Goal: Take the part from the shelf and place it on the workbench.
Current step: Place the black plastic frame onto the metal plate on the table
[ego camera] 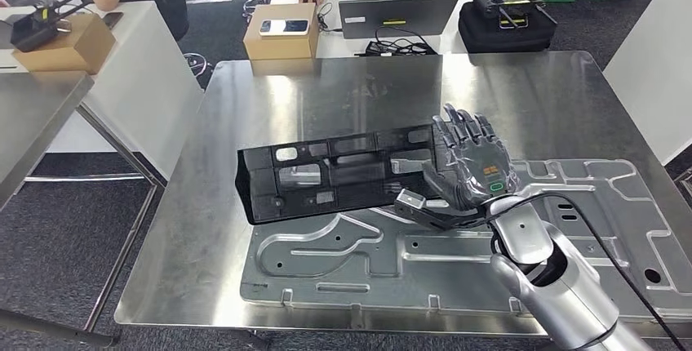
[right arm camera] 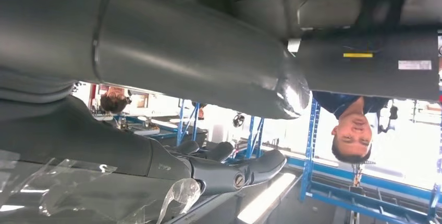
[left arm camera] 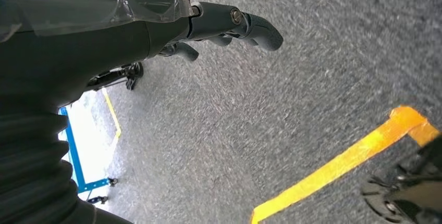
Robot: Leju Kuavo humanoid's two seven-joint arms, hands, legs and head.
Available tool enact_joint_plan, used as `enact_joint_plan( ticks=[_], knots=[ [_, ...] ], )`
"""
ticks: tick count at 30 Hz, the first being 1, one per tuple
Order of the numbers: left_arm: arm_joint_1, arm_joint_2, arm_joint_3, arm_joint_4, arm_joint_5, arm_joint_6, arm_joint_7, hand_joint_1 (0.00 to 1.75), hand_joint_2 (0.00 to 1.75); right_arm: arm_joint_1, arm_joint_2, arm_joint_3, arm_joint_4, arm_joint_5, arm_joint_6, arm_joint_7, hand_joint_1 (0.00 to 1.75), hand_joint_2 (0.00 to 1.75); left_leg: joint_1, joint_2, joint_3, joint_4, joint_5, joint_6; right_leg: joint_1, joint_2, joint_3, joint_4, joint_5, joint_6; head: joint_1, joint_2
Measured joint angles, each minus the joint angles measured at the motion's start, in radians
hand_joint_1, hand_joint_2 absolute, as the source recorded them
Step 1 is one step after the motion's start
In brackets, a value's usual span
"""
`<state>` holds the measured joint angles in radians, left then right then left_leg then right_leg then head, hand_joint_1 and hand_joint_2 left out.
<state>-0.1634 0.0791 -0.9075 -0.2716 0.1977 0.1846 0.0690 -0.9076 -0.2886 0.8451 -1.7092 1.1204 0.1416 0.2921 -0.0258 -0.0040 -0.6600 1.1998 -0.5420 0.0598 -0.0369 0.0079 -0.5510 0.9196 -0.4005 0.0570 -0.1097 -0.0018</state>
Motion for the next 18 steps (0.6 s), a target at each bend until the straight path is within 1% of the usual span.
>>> enact_joint_plan(
  ticks=[1, 2, 3, 4, 5, 6, 7, 8, 9, 10, 11, 12, 13, 14, 15, 16, 17, 18],
  knots=[
    [0.002, -0.001, 0.000, 0.000, 0.000, -0.002, 0.000, 0.00, 1.75, 0.002, 0.000, 0.000, 0.000, 0.000, 0.002, -0.003, 0.00, 0.00, 0.003, 0.000, -0.020, 0.040, -0.009, -0.001, 0.001, 0.000, 0.000, 0.000, 0.000, 0.000, 0.000, 0.000],
    [0.004, -0.002, 0.000, 0.000, 0.000, -0.003, -0.001, 0.00, 1.75, 0.003, 0.000, 0.000, 0.000, 0.001, 0.003, -0.005, 0.00, 0.00, 0.004, 0.000, -0.019, 0.036, 0.002, 0.002, 0.002, 0.000, 0.001, 0.000, 0.000, 0.000, 0.000, 0.000],
    [0.005, -0.003, 0.000, 0.000, 0.000, -0.004, -0.001, 0.00, 1.75, 0.003, 0.000, 0.000, 0.000, 0.001, 0.003, -0.005, 0.00, 0.00, 0.003, -0.001, 0.003, -0.013, 0.031, 0.010, 0.004, 0.000, 0.002, -0.001, 0.000, 0.000, 0.000, 0.000],
    [0.005, -0.003, 0.000, 0.000, 0.000, -0.004, -0.002, 0.00, 1.75, 0.003, 0.000, -0.001, 0.000, 0.001, -0.001, -0.002, 0.00, 0.00, -0.002, -0.001, 0.041, -0.094, 0.070, 0.024, 0.006, 0.001, 0.004, -0.003, 0.001, -0.001, 0.000, 0.000],
    [0.005, -0.002, 0.000, 0.000, 0.001, -0.004, -0.002, 0.00, 1.75, 0.003, -0.001, -0.004, -0.001, -0.002, -0.009, 0.005, 0.00, 0.00, -0.012, -0.001, 0.087, -0.183, 0.106, 0.042, 0.005, 0.001, 0.007, -0.007, 0.002, -0.002, 0.000, 0.000],
    [0.004, -0.001, 0.001, 0.000, 0.001, -0.004, -0.003, 0.00, 1.75, 0.003, -0.003, -0.010, -0.002, -0.005, -0.019, 0.012, 0.00, 0.00, -0.022, -0.001, 0.124, -0.256, 0.132, 0.058, 0.005, 0.003, 0.008, -0.010, 0.003, -0.002, 0.000, 0.000],
    [0.003, 0.000, 0.001, 0.000, 0.002, -0.004, -0.003, 0.00, 1.75, 0.005, -0.007, -0.016, -0.003, -0.008, -0.028, 0.017, 0.00, 0.00, -0.031, 0.000, 0.147, -0.301, 0.146, 0.067, 0.005, 0.004, 0.009, -0.012, 0.004, -0.003, 0.000, 0.000],
    [0.002, 0.000, 0.001, 0.000, 0.002, -0.003, -0.003, 0.00, 1.75, 0.006, -0.011, -0.022, -0.004, -0.011, -0.034, 0.019, 0.00, 0.00, -0.037, 0.001, 0.158, -0.321, 0.151, 0.068, 0.005, 0.004, 0.009, -0.013, 0.004, -0.002, 0.000, 0.000],
    [0.002, -0.001, 0.001, 0.000, 0.002, -0.003, -0.003, 0.00, 1.31, 0.007, -0.014, -0.026, -0.006, -0.012, -0.035, 0.018, 0.00, 0.00, -0.037, 0.002, 0.160, -0.326, 0.154, 0.064, 0.007, 0.005, 0.009, -0.013, 0.005, 0.000, 0.000, 0.000],
    [0.002, -0.001, 0.001, 0.000, 0.001, -0.004, -0.002, 0.00, 0.87, 0.008, -0.017, -0.029, -0.007, -0.013, -0.034, 0.016, 0.00, 0.00, -0.033, 0.004, 0.162, -0.331, 0.158, 0.056, 0.007, 0.004, 0.008, -0.009, 0.002, 0.001, 0.000, 0.000],
    [0.003, -0.002, 0.001, 0.000, 0.001, -0.005, -0.003, 0.00, 0.44, 0.008, -0.018, -0.032, -0.007, -0.013, -0.033, 0.013, 0.00, 0.00, -0.029, 0.006, 0.164, -0.336, 0.161, 0.053, 0.010, 0.003, 0.003, 0.004, -0.008, 0.004, 0.000, 0.000],
    [0.004, -0.002, 0.001, 0.000, 0.002, -0.006, -0.004, 0.00, 0.00, 0.008, -0.019, -0.034, -0.008, -0.013, -0.033, 0.012, 0.00, 0.00, -0.024, 0.008, 0.167, -0.341, 0.164, 0.052, 0.012, 0.003, -0.011, 0.036, -0.030, 0.006, 0.000, 0.000],
    [0.004, -0.004, 0.001, 0.000, 0.002, -0.007, -0.005, 0.00, 0.00, 0.010, -0.020, -0.035, -0.008, -0.012, -0.033, 0.011, 0.00, 0.00, -0.020, 0.010, 0.167, -0.344, 0.167, 0.051, 0.013, 0.002, -0.038, 0.094, -0.064, 0.009, 0.000, 0.000],
    [0.003, -0.005, 0.001, 0.000, 0.002, -0.007, -0.007, 0.00, 0.00, 0.013, -0.020, -0.036, -0.008, -0.012, -0.033, 0.011, 0.00, 0.00, -0.019, 0.010, 0.166, -0.344, 0.167, 0.053, 0.015, 0.002, -0.074, 0.171, -0.104, 0.012, 0.001, 0.000],
    [0.003, -0.007, 0.001, 0.000, 0.001, -0.008, -0.009, 0.00, 0.00, 0.017, -0.020, -0.036, -0.008, -0.011, -0.033, 0.011, 0.00, 0.00, -0.018, 0.010, 0.165, -0.344, 0.167, 0.053, 0.014, 0.001, -0.110, 0.249, -0.137, 0.016, 0.000, 0.000],
    [0.003, -0.009, 0.001, 0.000, 0.000, -0.008, -0.011, 0.00, 0.00, 0.022, -0.020, -0.036, -0.008, -0.010, -0.032, 0.010, 0.00, 0.00, -0.016, 0.010, 0.164, -0.343, 0.167, 0.053, 0.013, 0.001, -0.135, 0.304, -0.153, 0.019, 0.000, 0.000],
    [0.004, -0.012, 0.001, 0.000, 0.000, -0.009, -0.012, 0.00, 0.00, 0.026, -0.020, -0.036, -0.008, -0.010, -0.032, 0.009, 0.00, 0.00, -0.014, 0.009, 0.163, -0.341, 0.167, 0.052, 0.011, 0.000, -0.141, 0.319, -0.149, 0.024, 0.000, 0.000],
    [0.004, -0.014, 0.001, 0.000, 0.000, -0.009, -0.013, 0.00, 0.00, 0.028, -0.020, -0.036, -0.008, -0.009, -0.031, 0.008, 0.00, 0.00, -0.011, 0.008, 0.163, -0.338, 0.165, 0.050, 0.009, -0.001, -0.124, 0.287, -0.125, 0.028, 0.000, 0.000]
  ],
)
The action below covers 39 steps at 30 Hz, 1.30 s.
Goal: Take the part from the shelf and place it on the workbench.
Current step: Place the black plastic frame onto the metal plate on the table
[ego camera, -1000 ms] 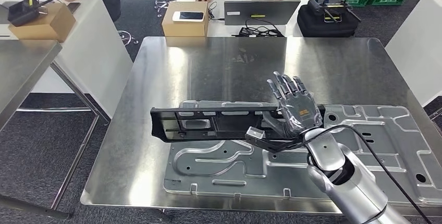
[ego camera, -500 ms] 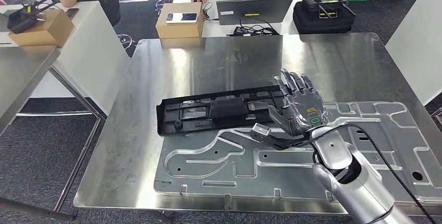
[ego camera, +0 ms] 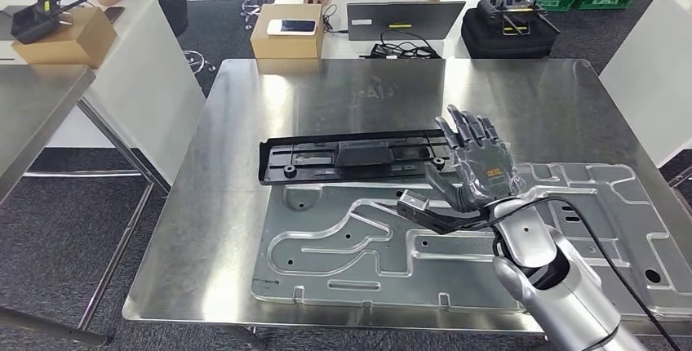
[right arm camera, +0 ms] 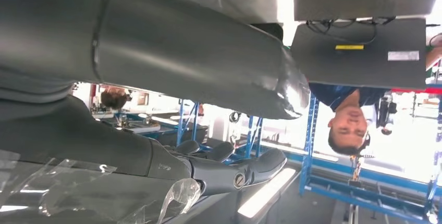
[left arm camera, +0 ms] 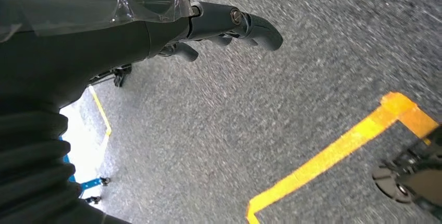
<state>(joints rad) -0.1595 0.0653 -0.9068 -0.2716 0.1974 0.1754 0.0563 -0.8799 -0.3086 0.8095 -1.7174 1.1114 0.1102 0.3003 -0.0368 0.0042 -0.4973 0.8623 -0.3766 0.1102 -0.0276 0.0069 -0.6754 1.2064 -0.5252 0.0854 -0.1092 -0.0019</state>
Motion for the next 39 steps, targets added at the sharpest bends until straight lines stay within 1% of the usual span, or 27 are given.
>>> enact_joint_plan(
  ticks=[2, 3, 4, 5, 7, 8, 10, 12, 13, 14, 15, 16, 18, 19, 20, 22, 23, 24, 25, 27, 28, 29, 31, 33, 35, 37, 39],
  knots=[
    [-0.001, -0.001, 0.000, 0.000, 0.000, 0.000, 0.000, 0.00, 0.00, -0.001, 0.000, 0.000, 0.000, 0.001, 0.001, -0.002, 0.00, 0.00, 0.004, -0.002, -0.003, 0.015, -0.008, -0.011, -0.010, -0.002, 0.077, -0.148, 0.070, 0.017, 0.001, 0.000],
    [-0.002, -0.001, 0.000, 0.000, 0.000, 0.000, 0.000, 0.00, 0.00, -0.002, 0.000, 0.000, 0.000, 0.001, 0.001, -0.003, 0.00, 0.00, 0.005, -0.003, -0.008, 0.028, -0.014, -0.017, -0.015, 0.000, 0.111, -0.216, 0.096, 0.020, 0.001, 0.000],
    [-0.003, 0.000, 0.000, 0.000, 0.000, 0.000, -0.001, 0.00, 0.00, -0.003, 0.000, 0.000, 0.000, 0.002, 0.002, -0.004, 0.00, 0.00, 0.004, -0.003, -0.013, 0.039, -0.018, -0.022, -0.019, 0.002, 0.131, -0.260, 0.110, 0.019, 0.001, 0.000],
    [-0.004, 0.002, 0.000, 0.000, 0.001, 0.000, -0.003, 0.00, 0.00, -0.003, 0.001, 0.001, 0.000, 0.002, 0.003, -0.005, 0.00, 0.00, 0.001, -0.004, -0.019, 0.047, -0.018, -0.026, -0.022, 0.005, 0.138, -0.277, 0.114, 0.014, 0.001, 0.000],
    [-0.003, 0.002, 0.000, 0.000, 0.001, 0.000, -0.006, 0.00, 0.00, -0.004, 0.001, 0.001, 0.000, 0.002, 0.005, -0.006, 0.00, 0.00, 0.002, -0.004, -0.028, 0.056, -0.019, -0.030, -0.023, 0.006, 0.129, -0.272, 0.117, 0.000, 0.000, 0.000],
    [-0.001, 0.003, 0.000, 0.000, 0.002, 0.000, -0.007, 0.00, 0.00, -0.005, 0.001, 0.002, 0.000, 0.002, 0.006, -0.007, 0.00, 0.00, 0.004, -0.004, -0.037, 0.070, -0.030, -0.035, -0.023, 0.005, 0.123, -0.270, 0.119, -0.003, 0.000, 0.000],
    [-0.001, 0.003, 0.000, 0.000, 0.002, -0.001, -0.009, 0.00, 0.00, -0.010, 0.003, 0.002, 0.000, 0.002, 0.007, -0.008, 0.00, 0.00, 0.012, -0.004, -0.078, 0.162, -0.092, -0.051, -0.024, 0.004, 0.112, -0.268, 0.125, -0.013, 0.000, 0.000],
    [-0.003, 0.003, 0.000, 0.000, 0.002, -0.002, -0.010, 0.00, 0.00, -0.013, 0.005, 0.002, 0.000, 0.002, 0.007, -0.008, 0.00, 0.00, 0.021, -0.003, -0.140, 0.316, -0.171, -0.062, -0.022, 0.002, 0.103, -0.268, 0.130, -0.021, 0.000, 0.000],
    [-0.003, 0.002, 0.000, 0.000, 0.002, -0.002, -0.010, 0.00, 0.00, -0.014, 0.005, 0.002, 0.000, 0.002, 0.008, -0.008, 0.00, 0.00, 0.023, -0.003, -0.161, 0.373, -0.194, -0.063, -0.020, 0.001, 0.099, -0.268, 0.133, -0.024, 0.000, 0.000],
    [-0.003, 0.002, 0.000, 0.000, 0.002, -0.002, -0.010, 0.00, 0.00, -0.014, 0.005, 0.003, 0.000, 0.001, 0.008, -0.008, 0.00, 0.00, 0.023, -0.004, -0.165, 0.394, -0.199, -0.060, -0.016, 0.000, 0.095, -0.268, 0.137, -0.027, 0.000, 0.000],
    [-0.002, 0.001, 0.000, 0.000, 0.002, -0.003, -0.010, 0.00, 0.00, -0.015, 0.005, 0.003, 0.000, 0.001, 0.008, -0.009, 0.00, 0.00, 0.021, -0.004, -0.146, 0.369, -0.184, -0.051, -0.012, -0.001, 0.092, -0.269, 0.141, -0.029, 0.000, 0.000],
    [-0.003, 0.000, 0.000, 0.000, 0.002, -0.003, -0.010, 0.00, 0.00, -0.017, 0.005, 0.003, 0.000, 0.001, 0.008, -0.010, 0.00, 0.00, 0.015, -0.004, -0.107, 0.302, -0.156, -0.036, -0.008, -0.001, 0.091, -0.273, 0.146, -0.031, 0.000, 0.000],
    [-0.007, 0.004, 0.001, 0.000, 0.002, -0.003, -0.011, 0.00, 0.00, -0.023, 0.005, 0.003, 0.000, 0.001, 0.008, -0.011, 0.00, 0.00, -0.011, -0.004, -0.004, 0.128, -0.095, 0.008, -0.005, -0.001, 0.091, -0.284, 0.160, -0.034, 0.001, 0.000],
    [-0.011, 0.008, 0.001, 0.000, 0.002, -0.003, -0.012, 0.00, 0.00, -0.026, 0.004, 0.002, 0.000, 0.001, 0.008, -0.011, 0.00, 0.00, -0.024, -0.004, 0.034, 0.062, -0.076, 0.027, -0.005, -0.001, 0.090, -0.289, 0.168, -0.034, 0.000, 0.000],
    [-0.014, 0.011, 0.001, 0.000, 0.002, -0.003, -0.012, 0.00, 0.00, -0.028, 0.003, 0.002, 0.000, 0.001, 0.008, -0.010, 0.00, 0.00, -0.035, -0.004, 0.053, 0.026, -0.066, 0.036, -0.005, -0.001, 0.087, -0.291, 0.175, -0.033, -0.001, 0.000],
    [-0.017, 0.013, 0.002, -0.001, 0.002, -0.004, -0.012, 0.00, 0.00, -0.029, 0.002, 0.002, 0.000, 0.001, 0.009, -0.010, 0.00, 0.00, -0.039, -0.006, 0.055, 0.002, -0.053, 0.033, 0.000, -0.002, 0.078, -0.295, 0.189, -0.029, -0.002, 0.000],
    [-0.016, 0.013, 0.002, -0.001, 0.002, -0.005, -0.011, 0.00, 0.00, -0.029, 0.003, 0.002, 0.000, 0.001, 0.009, -0.010, 0.00, 0.00, -0.036, -0.005, 0.052, -0.004, -0.044, 0.026, 0.000, -0.003, 0.072, -0.293, 0.186, -0.026, -0.002, 0.000],
    [-0.015, 0.013, 0.002, -0.001, 0.002, -0.007, -0.011, 0.00, 0.00, -0.030, 0.003, 0.002, 0.000, 0.001, 0.009, -0.011, 0.00, 0.00, -0.031, -0.004, 0.047, -0.010, -0.033, 0.024, 0.002, -0.003, 0.062, -0.275, 0.166, -0.023, -0.002, 0.000],
    [-0.015, 0.012, 0.001, -0.001, 0.002, -0.009, -0.011, 0.00, 0.00, -0.031, 0.003, 0.002, 0.001, 0.001, 0.009, -0.011, 0.00, 0.00, -0.027, -0.003, 0.041, -0.016, -0.021, 0.022, 0.004, -0.002, 0.045, -0.235, 0.128, -0.021, -0.002, 0.000],
    [-0.014, 0.010, 0.001, -0.001, 0.002, -0.011, -0.011, 0.00, 0.00, -0.031, 0.003, 0.002, 0.001, 0.001, 0.010, -0.011, 0.00, 0.00, -0.023, -0.002, 0.023, -0.016, -0.007, 0.025, 0.006, -0.002, 0.003, -0.118, 0.036, -0.018, -0.002, 0.000],
    [-0.013, 0.010, 0.001, -0.001, 0.002, -0.012, -0.011, 0.00, 0.00, -0.031, 0.003, 0.003, 0.001, 0.001, 0.010, -0.011, 0.00, 0.00, -0.022, -0.002, 0.018, -0.016, -0.003, 0.026, 0.005, -0.003, -0.011, -0.077, 0.010, -0.017, -0.002, 0.000],
    [-0.013, 0.009, 0.001, -0.001, 0.002, -0.012, -0.011, 0.00, 0.00, -0.030, 0.003, 0.003, 0.001, 0.001, 0.010, -0.011, 0.00, 0.00, -0.022, -0.002, 0.015, -0.016, -0.002, 0.026, 0.005, -0.003, -0.018, -0.057, -0.001, -0.016, -0.002, 0.000],
    [-0.013, 0.009, 0.001, -0.001, 0.002, -0.012, -0.011, 0.00, 0.00, -0.030, 0.003, 0.003, 0.001, 0.001, 0.010, -0.011, 0.00, 0.00, -0.022, -0.002, 0.014, -0.016, -0.001, 0.026, 0.005, -0.003, -0.020, -0.049, -0.005, -0.016, -0.002, 0.000],
    [-0.012, 0.007, 0.001, -0.001, 0.002, -0.013, -0.011, 0.00, 0.00, -0.028, 0.003, 0.003, 0.001, 0.001, 0.011, -0.011, 0.00, 0.00, -0.022, -0.002, 0.003, -0.015, 0.007, 0.025, 0.005, -0.003, -0.033, 0.006, -0.022, -0.012, -0.002, 0.000],
    [-0.013, 0.004, 0.001, -0.001, 0.002, -0.015, -0.010, 0.00, 0.00, -0.030, 0.001, 0.003, 0.002, 0.000, 0.012, -0.011, 0.00, 0.00, -0.021, -0.002, -0.032, 0.002, 0.024, 0.016, 0.000, -0.005, 0.072, -0.102, 0.022, 0.004, -0.002, 0.000],
    [-0.015, 0.004, 0.001, -0.001, 0.002, -0.017, -0.007, 0.00, 0.00, -0.036, -0.003, 0.000, 0.002, -0.008, 0.011, -0.010, 0.00, 0.00, -0.023, -0.002, -0.064, 0.023, 0.040, 0.005, -0.006, -0.006, 0.191, -0.277, 0.078, 0.009, -0.002, 0.000],
    [-0.016, 0.006, 0.001, -0.001, 0.002, -0.019, -0.006, 0.00, 0.00, -0.038, -0.009, -0.004, 0.003, -0.020, 0.011, -0.008, 0.00, 0.00, -0.026, -0.003, -0.075, 0.030, 0.050, -0.002, -0.008, -0.005, 0.190, -0.294, 0.079, -0.002, -0.002, 0.000]
  ],
)
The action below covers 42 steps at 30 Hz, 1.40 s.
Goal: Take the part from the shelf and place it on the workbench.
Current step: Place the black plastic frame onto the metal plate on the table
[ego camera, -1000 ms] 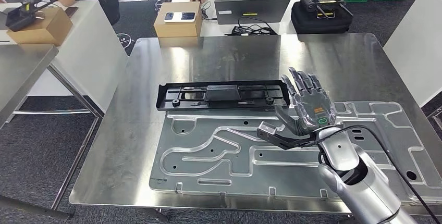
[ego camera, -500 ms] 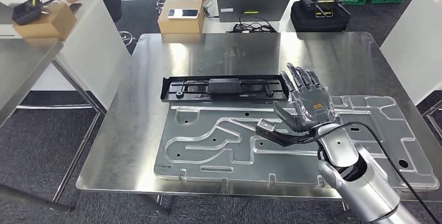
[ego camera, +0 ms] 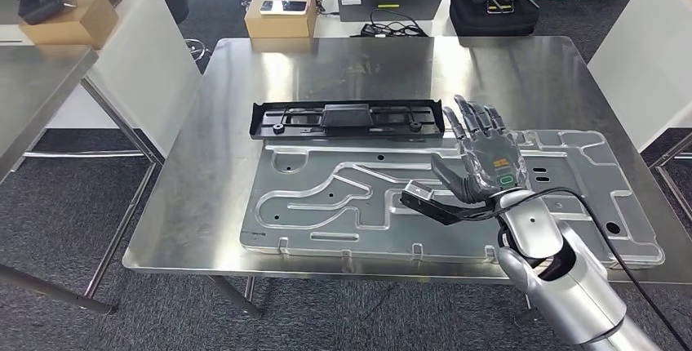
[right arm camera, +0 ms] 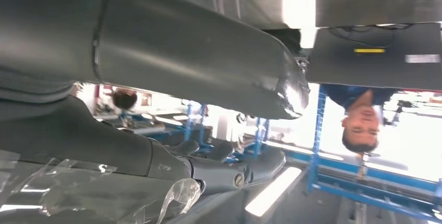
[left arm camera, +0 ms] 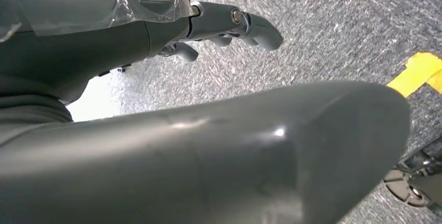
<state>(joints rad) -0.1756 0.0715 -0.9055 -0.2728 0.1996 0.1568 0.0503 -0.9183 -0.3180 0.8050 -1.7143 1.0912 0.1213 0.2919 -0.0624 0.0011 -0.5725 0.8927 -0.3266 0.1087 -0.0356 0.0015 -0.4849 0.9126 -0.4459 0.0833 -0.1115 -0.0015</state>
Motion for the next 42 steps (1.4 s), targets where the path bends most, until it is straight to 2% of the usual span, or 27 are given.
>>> enact_joint_plan(
  ticks=[2, 3, 5, 7, 8, 9, 10, 12, 14, 17, 18, 20, 21, 22, 23, 24, 26, 28, 29, 31, 33, 36, 37, 38, 39, 41, 42],
  knots=[
    [0.001, 0.002, 0.000, 0.000, 0.002, -0.001, 0.000, 0.00, 0.00, -0.003, -0.008, -0.003, 0.002, -0.008, 0.000, 0.002, 0.00, 0.00, 0.003, -0.002, -0.019, 0.027, -0.022, -0.015, -0.004, -0.002, -0.014, 0.002, 0.010, -0.015, 0.000, 0.000],
    [0.002, 0.003, 0.000, 0.000, 0.006, 0.001, -0.002, 0.00, 0.00, -0.006, -0.013, -0.004, 0.003, -0.010, 0.000, 0.005, 0.00, 0.00, 0.009, -0.002, -0.037, 0.068, -0.056, -0.026, -0.006, -0.003, -0.022, 0.002, 0.016, -0.024, 0.000, 0.000],
    [0.005, 0.002, 0.001, 0.000, 0.019, 0.006, -0.008, 0.00, 0.00, -0.008, -0.022, -0.009, 0.003, -0.011, 0.000, 0.015, 0.00, 0.00, 0.026, -0.002, -0.088, 0.213, -0.149, -0.048, -0.005, -0.002, -0.037, 0.002, 0.027, -0.035, 0.000, 0.000],
    [0.011, 0.002, 0.002, 0.000, 0.032, 0.010, -0.013, 0.00, 0.00, -0.007, -0.034, -0.012, 0.003, -0.013, 0.001, 0.022, 0.00, 0.00, 0.040, -0.001, -0.121, 0.337, -0.203, -0.058, -0.005, -0.002, -0.052, 0.002, 0.039, -0.037, 0.000, 0.000],
    [0.013, 0.002, 0.002, 0.000, 0.036, 0.009, -0.012, 0.00, 0.00, -0.007, -0.039, -0.012, 0.003, -0.014, 0.001, 0.023, 0.00, 0.00, 0.044, -0.002, -0.110, 0.343, -0.202, -0.057, -0.004, -0.001, -0.059, 0.002, 0.045, -0.036, 0.000, 0.000],
    [0.013, 0.002, 0.002, 0.000, 0.038, 0.008, -0.008, 0.00, 0.00, -0.008, -0.042, -0.013, 0.003, -0.016, 0.001, 0.023, 0.00, 0.00, 0.044, -0.002, -0.080, 0.306, -0.185, -0.052, -0.002, 0.000, -0.066, 0.002, 0.052, -0.035, 0.000, 0.000],
    [0.009, 0.001, 0.003, 0.000, 0.040, 0.006, -0.001, 0.00, 0.00, -0.008, -0.044, -0.014, 0.002, -0.016, 0.001, 0.023, 0.00, 0.00, 0.041, -0.003, -0.030, 0.231, -0.156, -0.042, -0.001, 0.000, -0.071, 0.001, 0.058, -0.035, 0.000, 0.000],
    [-0.003, 0.003, 0.007, -0.001, 0.041, 0.004, 0.014, 0.00, 0.00, -0.011, -0.044, -0.017, 0.001, -0.017, 0.001, 0.023, 0.00, 0.00, 0.025, -0.004, 0.077, 0.057, -0.115, -0.008, -0.002, -0.001, -0.077, -0.006, 0.072, -0.031, 0.000, 0.000],
    [-0.014, 0.005, 0.015, -0.002, 0.040, 0.003, 0.024, 0.00, 0.00, -0.012, -0.046, -0.019, 0.000, -0.017, 0.001, 0.023, 0.00, 0.00, 0.012, -0.002, 0.124, -0.030, -0.100, 0.009, -0.011, -0.005, -0.081, -0.015, 0.088, -0.020, 0.000, 0.000],
    [-0.018, 0.006, 0.020, -0.002, 0.034, 0.003, 0.028, 0.00, 0.00, -0.012, -0.049, -0.020, 0.000, -0.017, 0.001, 0.023, 0.00, 0.00, 0.006, 0.001, 0.123, -0.061, -0.065, 0.012, -0.015, -0.006, -0.082, -0.036, 0.108, -0.003, 0.000, 0.000],
    [-0.019, 0.006, 0.021, -0.002, 0.033, 0.002, 0.027, 0.00, 0.00, -0.013, -0.051, -0.020, 0.000, -0.017, 0.001, 0.023, 0.00, 0.00, 0.008, 0.002, 0.120, -0.076, -0.046, 0.015, -0.011, -0.004, -0.090, -0.029, 0.094, 0.000, 0.000, 0.000],
    [-0.020, 0.004, 0.021, -0.002, 0.032, 0.000, 0.025, 0.00, 0.00, -0.013, -0.055, -0.021, 0.000, -0.017, 0.001, 0.024, 0.00, 0.00, 0.015, 0.005, 0.103, -0.092, -0.018, 0.014, -0.004, -0.002, -0.130, 0.070, 0.007, 0.002, 0.000, 0.000],
    [-0.019, 0.003, 0.021, -0.002, 0.031, -0.001, 0.023, 0.00, 0.00, -0.012, -0.057, -0.021, 0.000, -0.017, 0.001, 0.024, 0.00, 0.00, 0.015, 0.005, 0.089, -0.086, -0.012, 0.013, -0.002, -0.002, -0.156, 0.151, -0.045, 0.003, 0.000, 0.000],
    [-0.018, 0.002, 0.022, -0.002, 0.032, -0.001, 0.021, 0.00, 0.00, -0.010, -0.059, -0.022, 0.000, -0.017, 0.001, 0.024, 0.00, 0.00, 0.014, 0.006, 0.074, -0.078, -0.007, 0.012, 0.000, -0.002, -0.175, 0.226, -0.077, 0.003, 0.000, 0.000],
    [-0.016, 0.001, 0.023, -0.002, 0.032, -0.001, 0.019, 0.00, 0.00, -0.007, -0.060, -0.021, 0.000, -0.017, 0.001, 0.024, 0.00, 0.00, 0.012, 0.006, 0.059, -0.070, -0.002, 0.011, 0.003, -0.002, -0.179, 0.270, -0.080, 0.002, 0.000, 0.000],
    [-0.014, 0.000, 0.023, -0.002, 0.033, -0.001, 0.018, 0.00, 0.00, -0.005, -0.061, -0.021, 0.000, -0.017, 0.001, 0.024, 0.00, 0.00, 0.011, 0.006, 0.043, -0.062, 0.004, 0.011, 0.006, -0.002, -0.165, 0.277, -0.063, 0.001, 0.000, 0.000],
    [-0.011, -0.001, 0.025, -0.002, 0.035, 0.000, 0.017, 0.00, 0.00, -0.004, -0.062, -0.022, 0.000, -0.019, 0.001, 0.024, 0.00, 0.00, 0.009, 0.006, 0.017, -0.048, 0.017, 0.008, 0.013, -0.002, -0.083, 0.187, -0.015, -0.004, 0.000, 0.000],
    [-0.010, -0.001, 0.026, -0.002, 0.038, 0.002, 0.015, 0.00, 0.00, -0.005, -0.063, -0.024, 0.000, -0.028, -0.002, 0.027, 0.00, 0.00, 0.001, 0.005, -0.002, -0.033, 0.026, 0.004, 0.015, -0.002, 0.017, 0.044, -0.010, -0.011, 0.000, 0.000],
    [-0.010, 0.000, 0.026, -0.002, 0.040, 0.004, 0.013, 0.00, 0.00, -0.003, -0.063, -0.027, 0.000, -0.036, -0.006, 0.032, 0.00, 0.00, -0.002, 0.005, -0.010, -0.025, 0.032, 0.003, 0.016, -0.002, 0.044, -0.001, -0.018, -0.015, 0.000, 0.000],
    [-0.007, 0.002, 0.028, -0.001, 0.047, 0.010, 0.009, 0.00, 0.00, 0.012, -0.069, -0.036, 0.000, -0.057, -0.021, 0.048, 0.00, 0.00, -0.005, 0.004, -0.027, -0.013, 0.045, 0.000, 0.012, -0.004, 0.048, -0.024, -0.022, -0.025, 0.000, 0.000],
    [0.001, 0.004, 0.029, 0.000, 0.052, 0.013, 0.003, 0.00, 0.00, 0.038, -0.080, -0.050, -0.003, -0.075, -0.039, 0.064, 0.00, 0.00, -0.001, -0.001, -0.051, 0.028, 0.008, -0.015, 0.007, -0.007, 0.028, -0.017, -0.009, -0.036, 0.000, 0.000],
    [0.013, 0.004, 0.031, 0.001, 0.055, 0.015, -0.002, 0.00, 0.00, 0.080, -0.101, -0.080, -0.016, -0.095, -0.061, 0.087, 0.00, 0.00, 0.027, -0.003, -0.113, 0.236, -0.142, -0.049, 0.005, -0.009, -0.007, -0.009, 0.014, -0.045, 0.000, 0.000],
    [0.015, 0.004, 0.033, 0.001, 0.056, 0.016, -0.002, 0.00, 0.00, 0.099, -0.109, -0.093, -0.023, -0.104, -0.069, 0.096, 0.00, 0.00, 0.036, -0.002, -0.127, 0.306, -0.173, -0.056, 0.005, -0.009, -0.019, -0.006, 0.022, -0.045, 0.000, 0.000],
    [0.018, 0.005, 0.034, 0.001, 0.060, 0.017, -0.003, 0.00, 0.00, 0.121, -0.118, -0.106, -0.031, -0.114, -0.077, 0.105, 0.00, 0.00, 0.042, -0.002, -0.125, 0.344, -0.182, -0.059, 0.005, -0.009, -0.030, -0.004, 0.030, -0.043, 0.000, 0.000],
    [0.021, 0.004, 0.037, 0.001, 0.064, 0.019, -0.003, 0.00, 0.00, 0.145, -0.127, -0.121, -0.040, -0.126, -0.085, 0.115, 0.00, 0.00, 0.046, -0.003, -0.105, 0.342, -0.170, -0.058, 0.005, -0.009, -0.040, -0.004, 0.038, -0.042, 0.000, 0.000],
    [0.025, 0.004, 0.043, 0.001, 0.074, 0.023, -0.006, 0.00, 0.00, 0.192, -0.141, -0.154, -0.062, -0.153, -0.104, 0.134, 0.00, 0.00, 0.042, -0.004, -0.016, 0.232, -0.120, -0.043, 0.005, -0.007, -0.056, -0.006, 0.055, -0.039, 0.000, 0.000],
    [0.026, 0.006, 0.046, 0.001, 0.081, 0.027, -0.010, 0.00, 0.00, 0.221, -0.149, -0.176, -0.075, -0.175, -0.122, 0.145, 0.00, 0.00, 0.034, -0.005, 0.046, 0.143, -0.107, -0.025, 0.004, -0.006, -0.061, -0.009, 0.063, -0.036, 0.000, 0.000]
  ],
)
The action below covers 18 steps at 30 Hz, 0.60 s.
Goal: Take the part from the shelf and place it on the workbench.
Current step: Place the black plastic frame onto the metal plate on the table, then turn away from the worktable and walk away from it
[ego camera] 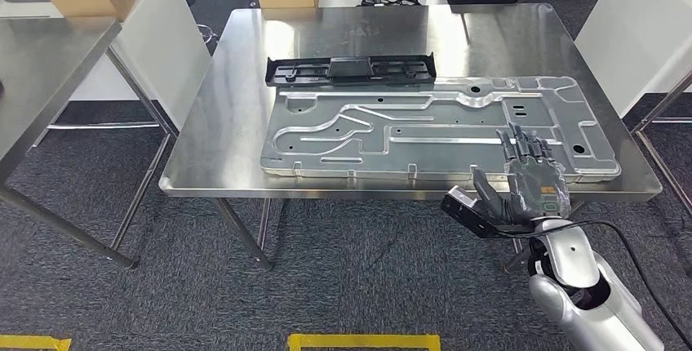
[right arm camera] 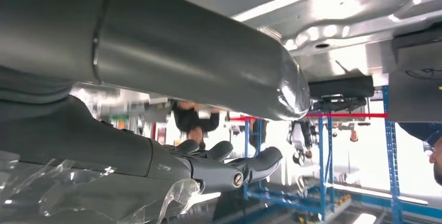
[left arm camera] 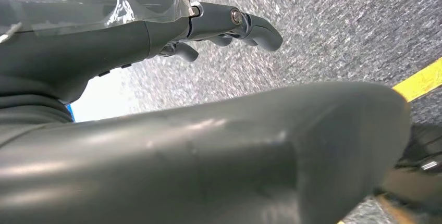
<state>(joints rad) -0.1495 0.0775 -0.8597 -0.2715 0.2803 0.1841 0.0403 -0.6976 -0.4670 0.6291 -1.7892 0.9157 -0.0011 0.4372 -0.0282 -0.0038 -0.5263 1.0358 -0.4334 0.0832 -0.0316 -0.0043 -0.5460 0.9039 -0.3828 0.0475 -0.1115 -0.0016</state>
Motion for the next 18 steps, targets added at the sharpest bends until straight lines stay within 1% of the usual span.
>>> enact_joint_plan(
  ticks=[1, 2, 3, 4, 5, 6, 7, 8, 9, 10, 11, 12, 13, 14, 15, 16, 17, 18],
  knots=[
    [0.000, 0.002, 0.003, 0.000, 0.008, 0.006, -0.006, 0.00, 0.00, 0.036, -0.010, -0.029, -0.015, -0.029, -0.028, 0.012, 0.00, 0.00, -0.008, -0.001, 0.053, -0.083, 0.003, 0.015, -0.003, -0.002, -0.003, -0.004, 0.009, 0.005, 0.000, 0.000],
    [0.001, 0.005, 0.006, 0.001, 0.018, 0.012, -0.013, 0.00, 0.00, 0.080, -0.021, -0.063, -0.030, -0.067, -0.063, 0.021, 0.00, 0.00, -0.015, -0.003, 0.088, -0.140, 0.000, 0.026, -0.008, -0.004, -0.005, -0.008, 0.017, 0.011, 0.000, 0.000],
    [0.005, 0.007, 0.011, 0.002, 0.028, 0.019, -0.021, 0.00, 0.00, 0.131, -0.032, -0.104, -0.046, -0.110, -0.105, 0.027, 0.00, 0.00, -0.021, -0.005, 0.110, -0.179, -0.003, 0.032, -0.012, -0.007, -0.005, -0.013, 0.026, 0.019, 0.000, 0.000],
    [0.010, 0.008, 0.016, 0.002, 0.037, 0.025, -0.027, 0.00, 0.00, 0.180, -0.040, -0.145, -0.061, -0.150, -0.143, 0.026, 0.00, 0.00, -0.023, -0.006, 0.110, -0.193, 0.004, 0.033, -0.014, -0.009, -0.005, -0.020, 0.036, 0.026, 0.000, 0.000],
    [0.017, 0.008, 0.021, 0.003, 0.044, 0.028, -0.031, 0.00, 0.00, 0.230, -0.047, -0.183, -0.074, -0.186, -0.177, 0.020, 0.00, 0.00, -0.022, -0.006, 0.108, -0.202, 0.020, 0.032, -0.014, -0.007, -0.009, -0.022, 0.036, 0.031, 0.000, 0.000],
    [0.024, 0.008, 0.026, 0.004, 0.051, 0.030, -0.035, 0.00, 0.00, 0.278, -0.051, -0.219, -0.087, -0.219, -0.206, 0.011, 0.00, 0.00, -0.019, -0.004, 0.105, -0.215, 0.037, 0.035, -0.011, -0.004, -0.017, -0.012, 0.018, 0.033, 0.000, 0.000],
    [0.029, 0.008, 0.028, 0.005, 0.056, 0.031, -0.038, 0.00, 0.00, 0.328, -0.055, -0.253, -0.097, -0.247, -0.231, -0.001, 0.00, 0.00, -0.015, -0.002, 0.099, -0.227, 0.054, 0.037, -0.006, 0.000, -0.031, 0.015, -0.017, 0.035, 0.000, 0.000],
    [0.032, 0.007, 0.030, 0.005, 0.061, 0.031, -0.041, 0.00, 0.00, 0.378, -0.058, -0.288, -0.105, -0.276, -0.254, -0.016, 0.00, 0.00, -0.010, -0.001, 0.089, -0.231, 0.068, 0.037, -0.003, 0.003, -0.052, 0.068, -0.070, 0.036, 0.000, 0.000],
    [0.035, 0.007, 0.031, 0.005, 0.065, 0.031, -0.043, 0.00, 0.00, 0.426, -0.058, -0.319, -0.111, -0.304, -0.272, -0.032, 0.00, 0.00, -0.009, -0.001, 0.074, -0.229, 0.078, 0.039, -0.001, 0.004, -0.074, 0.138, -0.123, 0.037, 0.000, 0.000],
    [0.037, 0.006, 0.032, 0.005, 0.069, 0.031, -0.044, 0.00, 0.00, 0.471, -0.058, -0.347, -0.115, -0.333, -0.284, -0.044, 0.00, 0.00, -0.008, -0.001, 0.057, -0.224, 0.087, 0.037, 0.000, 0.005, -0.092, 0.209, -0.159, 0.040, 0.000, 0.000],
    [0.039, 0.006, 0.033, 0.005, 0.074, 0.032, -0.044, 0.00, 0.00, 0.517, -0.056, -0.370, -0.115, -0.370, -0.293, -0.053, 0.00, 0.00, -0.008, 0.000, 0.039, -0.218, 0.096, 0.035, 0.000, 0.005, -0.100, 0.263, -0.171, 0.043, 0.000, 0.000],
    [0.039, 0.005, 0.035, 0.006, 0.080, 0.033, -0.044, 0.00, 0.00, 0.560, -0.053, -0.390, -0.111, -0.414, -0.299, -0.056, 0.00, 0.00, -0.008, 0.000, 0.019, -0.209, 0.105, 0.033, -0.001, 0.005, -0.093, 0.285, -0.158, 0.046, 0.000, 0.000],
    [0.039, 0.004, 0.038, 0.006, 0.086, 0.034, -0.043, 0.00, 0.00, 0.601, -0.048, -0.407, -0.100, -0.463, -0.309, -0.063, 0.00, 0.00, -0.007, 0.000, -0.002, -0.199, 0.113, 0.029, -0.001, 0.004, -0.066, 0.272, -0.127, 0.049, 0.000, 0.000],
    [0.039, 0.004, 0.042, 0.006, 0.091, 0.036, -0.042, 0.00, 0.00, 0.638, -0.041, -0.423, -0.082, -0.516, -0.324, -0.079, 0.00, 0.00, -0.006, -0.001, -0.023, -0.188, 0.121, 0.025, -0.003, 0.004, -0.020, 0.224, -0.098, 0.052, 0.001, 0.000],
    [0.039, 0.003, 0.046, 0.005, 0.094, 0.037, -0.040, 0.00, 0.00, 0.668, -0.031, -0.436, -0.053, -0.572, -0.345, -0.113, 0.00, 0.00, -0.008, -0.003, -0.040, -0.178, 0.128, 0.019, -0.004, 0.004, 0.042, 0.150, -0.086, 0.054, 0.001, 0.000],
    [0.039, 0.003, 0.049, 0.005, 0.098, 0.040, -0.038, 0.00, 0.00, 0.695, -0.020, -0.446, -0.014, -0.638, -0.369, -0.161, 0.00, 0.00, -0.010, -0.005, -0.052, -0.169, 0.136, 0.014, -0.005, 0.005, 0.099, 0.073, -0.088, 0.050, 0.000, 0.000],
    [0.038, 0.003, 0.051, 0.005, 0.100, 0.043, -0.036, 0.00, 0.00, 0.716, -0.007, -0.455, 0.031, -0.704, -0.394, -0.220, 0.00, 0.00, -0.014, -0.007, -0.060, -0.164, 0.145, 0.011, -0.006, 0.005, 0.140, 0.013, -0.100, 0.045, 0.000, 0.000],
    [0.038, 0.003, 0.052, 0.006, 0.101, 0.046, -0.034, 0.00, 0.00, 0.732, 0.007, -0.461, 0.079, -0.763, -0.416, -0.280, 0.00, 0.00, -0.017, -0.008, -0.066, -0.161, 0.155, 0.008, -0.004, 0.004, 0.159, -0.022, -0.110, 0.038, 0.000, 0.000]
  ],
)
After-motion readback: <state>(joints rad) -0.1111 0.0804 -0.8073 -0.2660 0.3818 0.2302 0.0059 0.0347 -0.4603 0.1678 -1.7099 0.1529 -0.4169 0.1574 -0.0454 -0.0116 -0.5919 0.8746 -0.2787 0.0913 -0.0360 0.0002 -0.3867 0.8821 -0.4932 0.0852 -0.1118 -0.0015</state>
